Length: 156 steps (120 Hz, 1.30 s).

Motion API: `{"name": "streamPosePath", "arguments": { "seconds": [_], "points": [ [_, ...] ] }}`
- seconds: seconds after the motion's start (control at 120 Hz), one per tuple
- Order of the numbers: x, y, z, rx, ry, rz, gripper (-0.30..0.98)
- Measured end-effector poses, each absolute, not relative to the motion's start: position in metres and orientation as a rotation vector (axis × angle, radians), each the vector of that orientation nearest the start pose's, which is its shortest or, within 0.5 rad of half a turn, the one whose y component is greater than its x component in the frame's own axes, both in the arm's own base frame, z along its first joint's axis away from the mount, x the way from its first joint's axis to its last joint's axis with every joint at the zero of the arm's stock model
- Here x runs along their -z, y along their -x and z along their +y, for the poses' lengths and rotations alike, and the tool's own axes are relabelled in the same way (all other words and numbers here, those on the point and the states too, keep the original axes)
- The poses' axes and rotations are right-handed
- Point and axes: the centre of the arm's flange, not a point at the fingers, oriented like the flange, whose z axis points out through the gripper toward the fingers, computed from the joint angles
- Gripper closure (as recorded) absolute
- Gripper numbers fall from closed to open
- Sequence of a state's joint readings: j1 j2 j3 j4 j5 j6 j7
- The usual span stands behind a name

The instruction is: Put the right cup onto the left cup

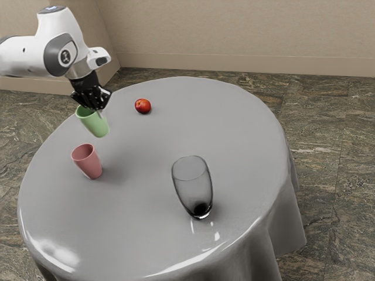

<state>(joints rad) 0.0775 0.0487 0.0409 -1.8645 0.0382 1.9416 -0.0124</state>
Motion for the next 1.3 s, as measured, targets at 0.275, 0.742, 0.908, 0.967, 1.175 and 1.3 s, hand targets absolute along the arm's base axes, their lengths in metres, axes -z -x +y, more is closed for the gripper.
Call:
{"name": "streamPosePath", "arguments": {
  "seconds": [0.275, 0.742, 0.908, 0.967, 1.175, 1.3],
  "points": [
    [-0.49, -0.563, 0.09, 0.048, 3.088, -0.236, 0.79],
    [-0.49, -0.528, 0.076, 0.068, 3.083, -0.21, 0.79],
    [-0.494, -0.52, 0.076, 0.09, 3.081, -0.213, 0.78],
    [-0.494, -0.517, 0.076, 0.097, 3.081, -0.214, 0.78],
    [-0.494, -0.515, 0.081, 0.107, 3.075, -0.229, 0.78],
    [-0.493, -0.513, 0.09, 0.104, 3.07, -0.252, 0.78]
  ]
}}
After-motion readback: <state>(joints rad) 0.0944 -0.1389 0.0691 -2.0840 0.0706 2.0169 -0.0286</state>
